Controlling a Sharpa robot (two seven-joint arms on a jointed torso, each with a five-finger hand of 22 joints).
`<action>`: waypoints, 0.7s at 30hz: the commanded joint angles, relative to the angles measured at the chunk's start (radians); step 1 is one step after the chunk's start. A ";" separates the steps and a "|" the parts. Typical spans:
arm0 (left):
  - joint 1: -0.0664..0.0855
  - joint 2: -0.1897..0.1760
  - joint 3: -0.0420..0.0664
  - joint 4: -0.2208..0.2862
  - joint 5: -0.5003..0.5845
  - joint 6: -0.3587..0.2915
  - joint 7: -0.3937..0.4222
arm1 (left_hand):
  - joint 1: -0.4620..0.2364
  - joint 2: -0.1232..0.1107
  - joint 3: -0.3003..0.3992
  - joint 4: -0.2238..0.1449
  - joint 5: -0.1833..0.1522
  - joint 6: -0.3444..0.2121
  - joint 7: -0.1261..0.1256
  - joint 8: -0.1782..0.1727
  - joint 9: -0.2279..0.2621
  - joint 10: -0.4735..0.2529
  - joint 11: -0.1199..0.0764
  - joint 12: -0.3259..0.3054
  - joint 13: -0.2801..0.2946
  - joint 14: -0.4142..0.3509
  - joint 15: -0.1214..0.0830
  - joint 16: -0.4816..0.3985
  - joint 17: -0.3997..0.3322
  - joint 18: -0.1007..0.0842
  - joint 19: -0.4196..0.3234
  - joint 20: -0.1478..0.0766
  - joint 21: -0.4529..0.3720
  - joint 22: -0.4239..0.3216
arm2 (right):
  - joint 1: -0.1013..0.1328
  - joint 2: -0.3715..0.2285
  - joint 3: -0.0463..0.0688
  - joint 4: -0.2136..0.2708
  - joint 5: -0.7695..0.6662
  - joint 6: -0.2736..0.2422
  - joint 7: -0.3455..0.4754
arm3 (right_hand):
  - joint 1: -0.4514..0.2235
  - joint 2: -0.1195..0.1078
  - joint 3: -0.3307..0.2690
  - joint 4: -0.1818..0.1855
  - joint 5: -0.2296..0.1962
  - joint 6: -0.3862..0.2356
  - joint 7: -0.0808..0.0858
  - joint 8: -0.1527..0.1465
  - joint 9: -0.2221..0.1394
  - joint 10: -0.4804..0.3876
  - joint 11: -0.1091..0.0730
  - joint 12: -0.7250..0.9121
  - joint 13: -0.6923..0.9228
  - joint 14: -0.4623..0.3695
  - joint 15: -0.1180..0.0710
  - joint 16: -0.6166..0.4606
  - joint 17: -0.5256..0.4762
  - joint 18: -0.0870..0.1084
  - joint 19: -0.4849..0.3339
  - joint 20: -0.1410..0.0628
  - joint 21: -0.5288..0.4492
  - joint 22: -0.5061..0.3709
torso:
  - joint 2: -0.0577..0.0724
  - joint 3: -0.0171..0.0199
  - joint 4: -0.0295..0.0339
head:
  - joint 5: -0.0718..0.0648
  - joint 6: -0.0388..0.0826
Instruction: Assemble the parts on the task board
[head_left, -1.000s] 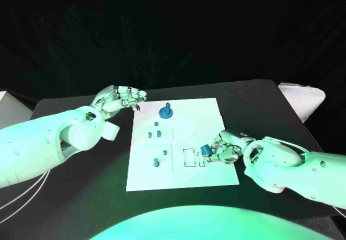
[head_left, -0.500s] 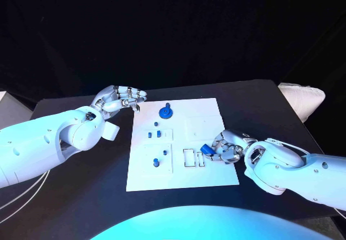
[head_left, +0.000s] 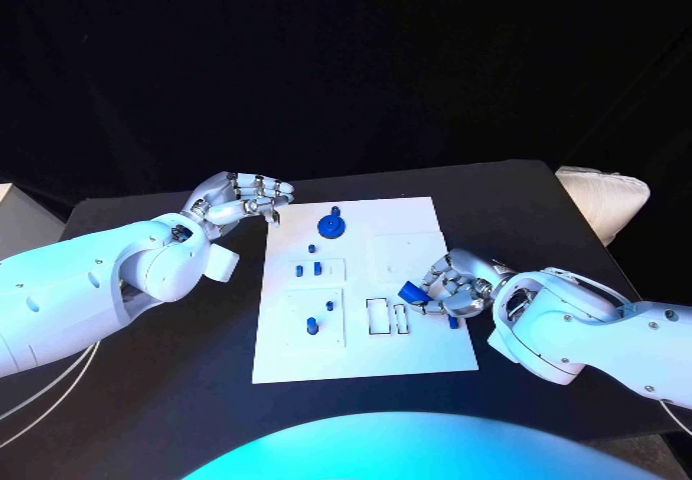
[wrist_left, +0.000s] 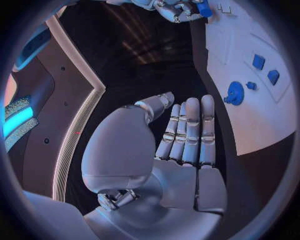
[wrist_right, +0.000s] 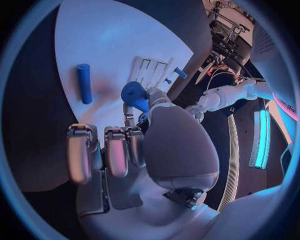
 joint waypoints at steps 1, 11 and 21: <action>0.000 0.002 0.001 0.002 0.006 0.013 0.004 | 0.000 0.008 -0.004 -0.001 0.007 -0.009 -0.001 0.006 -0.001 -0.009 0.000 -0.005 -0.001 -0.008 -0.002 -0.004 -0.001 0.006 0.009 -0.001 -0.006 -0.002 | 0.003 0.001 0.000 0.011 0.065 -0.007 0.012 | -0.013 0.000 0.014 -0.006 0.004 0.013 -0.004 0.004 0.001 0.067 -0.005 0.000 0.213 0.085 -0.004 0.003 0.176 -0.014 0.068 -0.006 0.004 0.193 | 0.001 0.0004 -0.0006 | 0.001 0.001; 0.000 0.004 0.001 0.005 0.006 0.014 0.001 | 0.001 0.008 -0.004 -0.001 0.007 -0.008 -0.001 0.007 -0.001 -0.009 0.000 -0.004 -0.002 -0.008 -0.002 -0.004 -0.001 0.006 0.009 -0.001 -0.007 -0.002 | 0.007 0.048 -0.001 -0.011 0.105 0.076 -0.003 | -0.059 -0.007 0.029 -0.005 -0.026 0.025 -0.005 0.010 -0.003 0.063 -0.006 -0.009 0.208 0.084 -0.003 0.001 0.171 -0.012 0.065 -0.005 -0.003 0.189 | 0.003 0.0006 0.0015 | 0.005 -0.002; 0.000 0.005 0.001 0.007 0.005 0.018 -0.006 | 0.001 0.007 -0.005 -0.001 0.007 -0.009 -0.001 0.007 -0.001 -0.010 0.000 -0.005 -0.002 -0.009 -0.002 -0.004 -0.002 0.006 0.009 -0.001 -0.008 -0.003 | 0.004 0.101 -0.002 -0.034 0.118 0.088 -0.013 | -0.073 -0.006 0.034 -0.005 -0.031 0.028 -0.007 0.013 -0.003 0.064 -0.007 -0.008 0.209 0.084 -0.004 0.001 0.172 -0.013 0.066 -0.005 -0.001 0.191 | 0.002 0.0014 0.0007 | 0.008 -0.002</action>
